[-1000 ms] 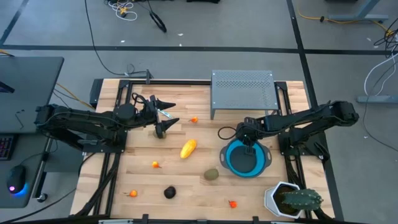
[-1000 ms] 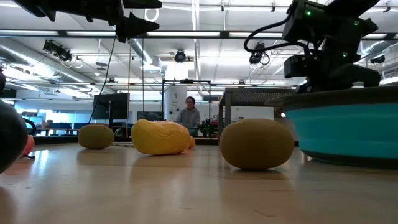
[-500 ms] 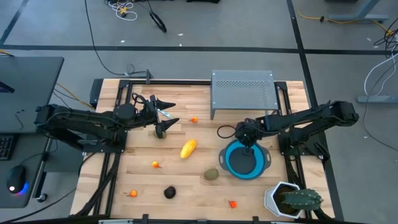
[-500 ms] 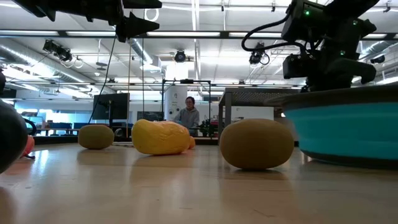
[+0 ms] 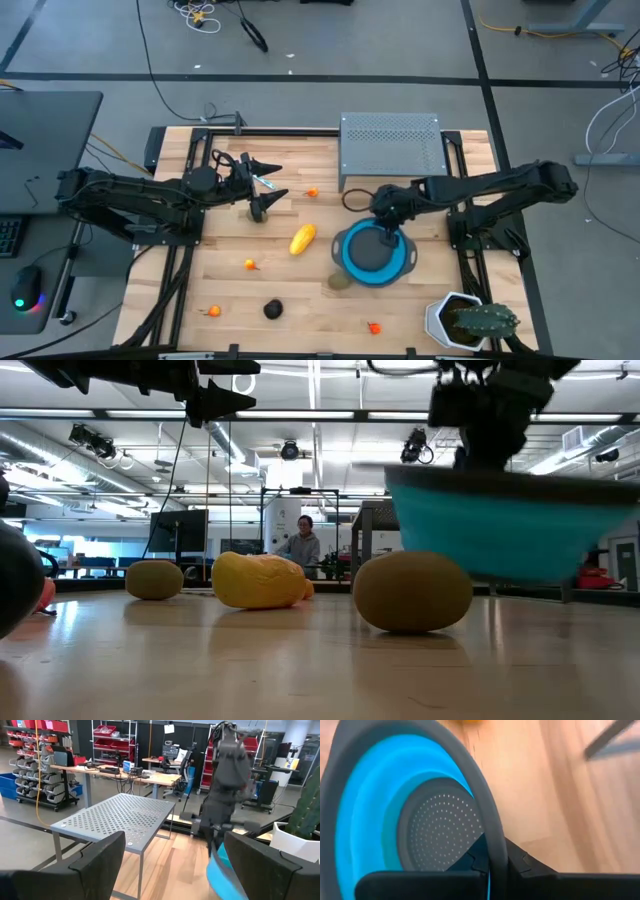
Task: Pick & Place Fruit
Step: Put the blue strainer bowl on the shelf
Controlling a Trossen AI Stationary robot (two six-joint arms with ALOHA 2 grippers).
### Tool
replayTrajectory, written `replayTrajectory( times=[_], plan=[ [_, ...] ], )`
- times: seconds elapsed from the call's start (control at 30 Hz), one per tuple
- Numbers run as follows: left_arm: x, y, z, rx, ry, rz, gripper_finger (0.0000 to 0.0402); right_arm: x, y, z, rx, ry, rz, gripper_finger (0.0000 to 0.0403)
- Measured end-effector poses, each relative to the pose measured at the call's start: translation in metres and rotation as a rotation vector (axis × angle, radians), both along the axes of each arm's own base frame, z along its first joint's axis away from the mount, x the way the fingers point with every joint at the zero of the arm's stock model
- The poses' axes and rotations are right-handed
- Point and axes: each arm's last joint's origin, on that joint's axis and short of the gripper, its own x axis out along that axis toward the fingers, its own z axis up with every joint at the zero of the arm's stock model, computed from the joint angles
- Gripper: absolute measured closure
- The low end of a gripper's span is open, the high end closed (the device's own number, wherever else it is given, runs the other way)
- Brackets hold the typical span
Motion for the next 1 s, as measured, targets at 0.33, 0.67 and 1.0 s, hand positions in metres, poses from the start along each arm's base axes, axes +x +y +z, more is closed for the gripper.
replayTrajectory(
  times=[0.33,0.67,1.0],
  plan=[
    [0.000,0.000,0.000,0.000,0.000,-0.004,0.0054,-0.004,-0.013,0.068,-0.066,-0.015,-0.011,0.0380],
    [0.000,0.000,0.001,0.000,-0.006,-0.004,0.0054,-0.042,-0.074,0.132,-0.128,-0.135,-0.227,0.0380],
    [0.000,0.000,0.001,0.008,-0.003,-0.009,0.0054,-0.086,-0.138,0.139,-0.125,-0.172,-0.518,0.0380]
  ],
)
